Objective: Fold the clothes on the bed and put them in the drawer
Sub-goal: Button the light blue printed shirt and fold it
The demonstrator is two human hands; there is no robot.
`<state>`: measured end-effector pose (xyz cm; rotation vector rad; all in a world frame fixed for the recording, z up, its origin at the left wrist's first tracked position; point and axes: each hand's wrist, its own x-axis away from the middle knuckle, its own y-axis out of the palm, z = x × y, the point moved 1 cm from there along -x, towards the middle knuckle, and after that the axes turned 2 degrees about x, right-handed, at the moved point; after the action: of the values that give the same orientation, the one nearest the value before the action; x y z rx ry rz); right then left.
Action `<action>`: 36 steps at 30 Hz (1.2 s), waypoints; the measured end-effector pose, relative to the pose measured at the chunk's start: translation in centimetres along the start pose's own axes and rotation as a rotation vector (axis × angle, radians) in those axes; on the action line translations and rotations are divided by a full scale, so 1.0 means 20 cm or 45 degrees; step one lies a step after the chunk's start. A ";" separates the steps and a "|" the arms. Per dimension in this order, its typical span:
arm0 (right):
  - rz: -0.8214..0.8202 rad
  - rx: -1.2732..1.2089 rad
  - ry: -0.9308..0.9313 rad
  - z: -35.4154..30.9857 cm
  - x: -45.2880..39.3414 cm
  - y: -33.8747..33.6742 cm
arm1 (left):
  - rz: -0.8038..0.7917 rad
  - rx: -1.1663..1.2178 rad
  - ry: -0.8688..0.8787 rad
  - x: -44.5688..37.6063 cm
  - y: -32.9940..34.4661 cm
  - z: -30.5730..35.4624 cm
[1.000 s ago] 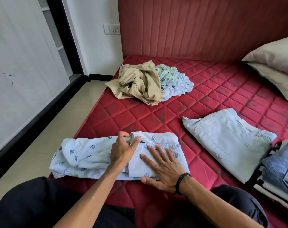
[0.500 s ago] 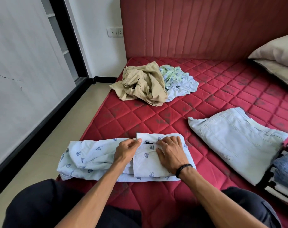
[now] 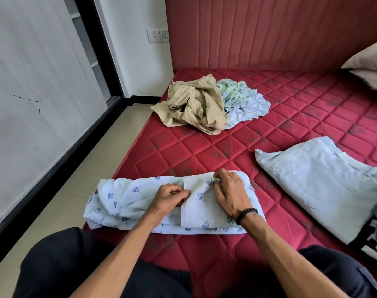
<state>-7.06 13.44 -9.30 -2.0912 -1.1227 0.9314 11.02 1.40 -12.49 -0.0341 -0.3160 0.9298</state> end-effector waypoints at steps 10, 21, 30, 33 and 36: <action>-0.121 -0.066 -0.293 -0.15 0.02 0.03 | 0.021 0.021 -0.007 0.05 -0.03 -0.01; -0.325 0.305 -0.137 0.01 0.01 0.17 | 0.054 0.056 -0.115 0.08 0.00 0.01; -0.350 0.658 0.223 0.11 0.10 0.08 | 0.311 -0.374 0.124 0.02 0.10 0.08; -0.371 0.682 0.276 0.18 0.12 0.07 | 0.312 -0.374 0.217 0.01 0.15 0.14; -0.342 0.680 0.265 0.20 0.13 0.07 | 0.487 -0.570 0.450 0.05 0.18 0.14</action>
<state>-8.56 15.64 -13.34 -1.5223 -0.8962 0.7592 8.00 4.08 -10.12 -0.6827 -0.1846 1.1925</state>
